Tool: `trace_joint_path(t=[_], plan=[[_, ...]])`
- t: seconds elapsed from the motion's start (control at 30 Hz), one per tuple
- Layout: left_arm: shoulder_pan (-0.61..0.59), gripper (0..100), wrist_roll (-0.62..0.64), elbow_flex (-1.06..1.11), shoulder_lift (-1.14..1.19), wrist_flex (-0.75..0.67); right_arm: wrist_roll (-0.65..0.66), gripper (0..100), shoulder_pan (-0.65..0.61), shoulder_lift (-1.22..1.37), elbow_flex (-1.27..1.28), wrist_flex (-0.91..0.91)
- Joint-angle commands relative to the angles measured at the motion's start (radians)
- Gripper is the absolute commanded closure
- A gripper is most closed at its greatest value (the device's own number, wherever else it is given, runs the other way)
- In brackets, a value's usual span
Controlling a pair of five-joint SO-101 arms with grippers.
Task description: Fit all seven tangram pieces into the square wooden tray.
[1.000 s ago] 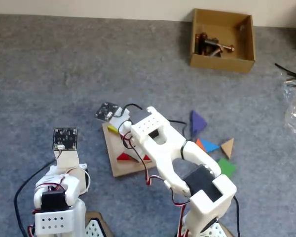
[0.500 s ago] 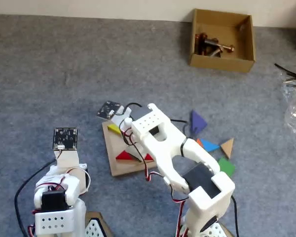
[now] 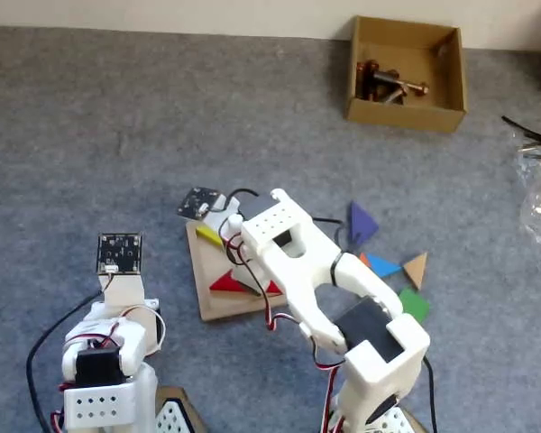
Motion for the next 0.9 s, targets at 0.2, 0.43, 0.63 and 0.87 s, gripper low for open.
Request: trace_joint_path(t=[0.2,0.43,0.63,0.87], plan=[[-0.008,100,0.003,0.021,0.007,0.008,0.021,99.3,-0.047,-0.002,-0.042,-0.002],[-0.008,100,0.003,0.021,0.007,0.008,0.025,99.4,-0.048,-0.007,-0.047,-0.001],[-0.008,100,0.003,0.021,0.007,0.008,0.066,99.4,-0.048,-0.007,-0.047,-0.001],[-0.008,100,0.003,0.021,0.007,0.008,0.074,99.4,-0.054,-0.010,-0.048,0.004]])
